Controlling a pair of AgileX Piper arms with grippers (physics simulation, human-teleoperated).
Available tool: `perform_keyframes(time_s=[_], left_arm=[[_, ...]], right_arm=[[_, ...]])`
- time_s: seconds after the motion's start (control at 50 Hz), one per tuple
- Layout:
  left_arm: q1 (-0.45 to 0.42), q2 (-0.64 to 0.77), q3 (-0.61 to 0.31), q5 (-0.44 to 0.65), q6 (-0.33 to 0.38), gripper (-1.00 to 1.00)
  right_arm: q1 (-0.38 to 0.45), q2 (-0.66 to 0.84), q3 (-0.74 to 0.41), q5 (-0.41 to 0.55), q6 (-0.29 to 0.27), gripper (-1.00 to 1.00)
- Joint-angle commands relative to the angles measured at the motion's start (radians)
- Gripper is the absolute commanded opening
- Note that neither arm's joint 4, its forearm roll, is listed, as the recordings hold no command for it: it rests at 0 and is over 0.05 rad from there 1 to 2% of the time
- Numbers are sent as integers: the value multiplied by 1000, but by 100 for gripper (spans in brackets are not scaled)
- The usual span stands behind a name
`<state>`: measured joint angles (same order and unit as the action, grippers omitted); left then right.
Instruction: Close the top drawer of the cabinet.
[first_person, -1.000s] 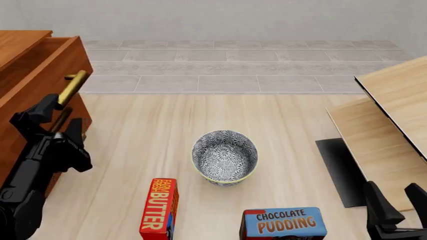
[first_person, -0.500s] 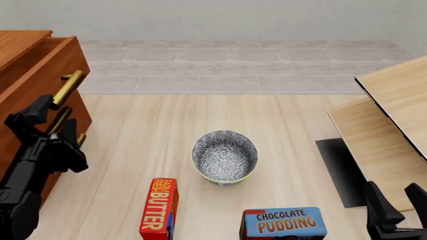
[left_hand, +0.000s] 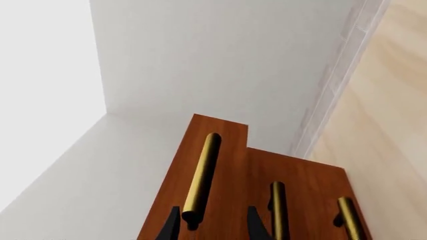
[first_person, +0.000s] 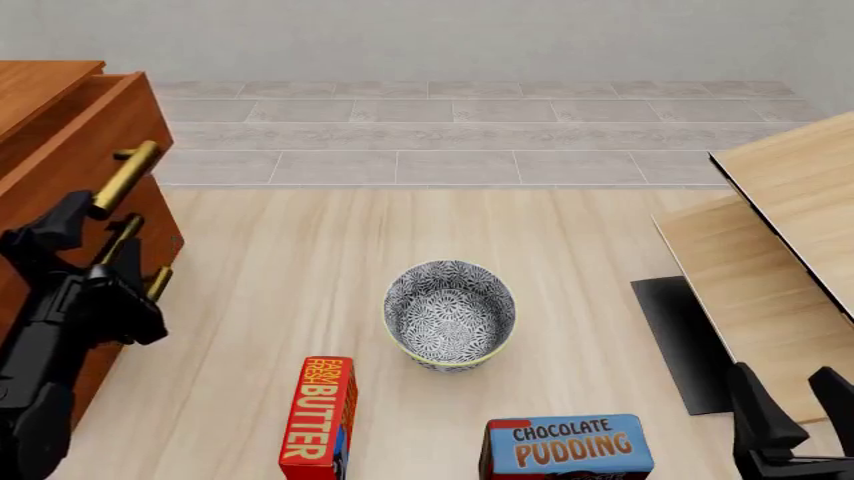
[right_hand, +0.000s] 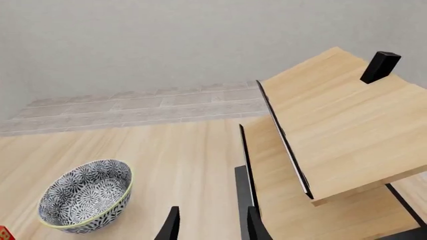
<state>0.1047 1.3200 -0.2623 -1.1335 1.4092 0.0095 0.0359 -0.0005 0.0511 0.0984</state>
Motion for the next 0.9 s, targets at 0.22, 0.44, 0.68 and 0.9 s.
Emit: perform_keyframes(time_s=[0.22,0.44,0.68,0.9], left_arm=[[68,-36,-9,37,-10,100],[83,-52,-19,57,-16,100],[103,-67,-24,72,-17,100],[112,-66,-22,70,-13,100]], right_arm=[[-1,0,0,1,-1,100],[-10,14,0,-15,-2,100],[-15,30,0,-32,-1,100],[-17,26,0,-30,-2,100]])
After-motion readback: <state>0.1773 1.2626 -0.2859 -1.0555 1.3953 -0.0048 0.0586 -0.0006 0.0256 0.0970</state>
